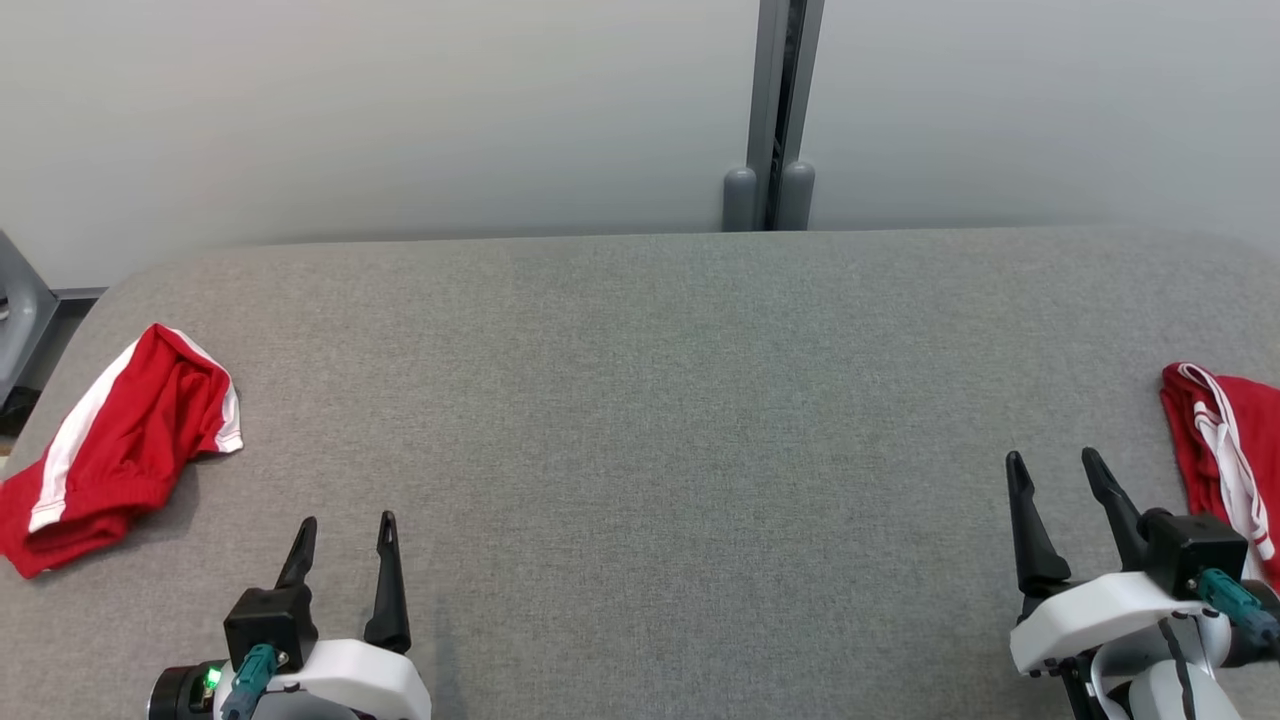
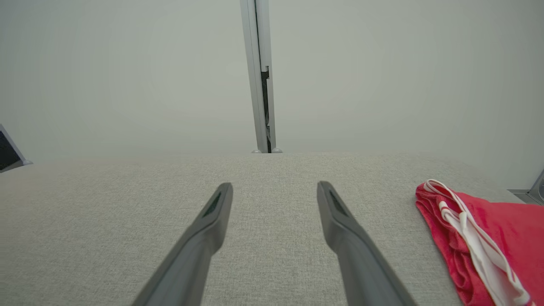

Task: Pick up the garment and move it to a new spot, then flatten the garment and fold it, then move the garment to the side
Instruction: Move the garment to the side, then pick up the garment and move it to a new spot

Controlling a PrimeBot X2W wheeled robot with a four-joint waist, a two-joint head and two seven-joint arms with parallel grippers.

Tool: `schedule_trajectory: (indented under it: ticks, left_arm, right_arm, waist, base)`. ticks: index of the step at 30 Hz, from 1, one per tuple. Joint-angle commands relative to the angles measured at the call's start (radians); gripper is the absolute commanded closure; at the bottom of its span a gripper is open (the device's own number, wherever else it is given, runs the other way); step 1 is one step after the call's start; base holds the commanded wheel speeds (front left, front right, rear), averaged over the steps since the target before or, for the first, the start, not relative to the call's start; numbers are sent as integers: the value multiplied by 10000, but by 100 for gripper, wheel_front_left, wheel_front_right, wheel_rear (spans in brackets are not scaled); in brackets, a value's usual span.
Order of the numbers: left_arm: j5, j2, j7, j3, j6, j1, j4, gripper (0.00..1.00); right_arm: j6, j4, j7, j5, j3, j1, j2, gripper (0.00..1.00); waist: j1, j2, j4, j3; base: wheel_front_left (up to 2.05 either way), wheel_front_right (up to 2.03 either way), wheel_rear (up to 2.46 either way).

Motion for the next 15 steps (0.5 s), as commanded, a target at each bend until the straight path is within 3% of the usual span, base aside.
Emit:
schedule_trajectory:
  ticks: [1,15]
  left_arm:
    - [-38,41,-19,79,56,103,-30,0]
    - [-42,42,-19,235,-19,59,38,0]
  right_arm:
    - [-3,-66,0,160,36,161,-62,0]
    - [-3,-45,0,570,-104,346,-57,0]
  waist:
    - [0,0,50,-78]
    - [0,0,391,-7]
  base:
    - [0,0,0]
    - [0,0,0]
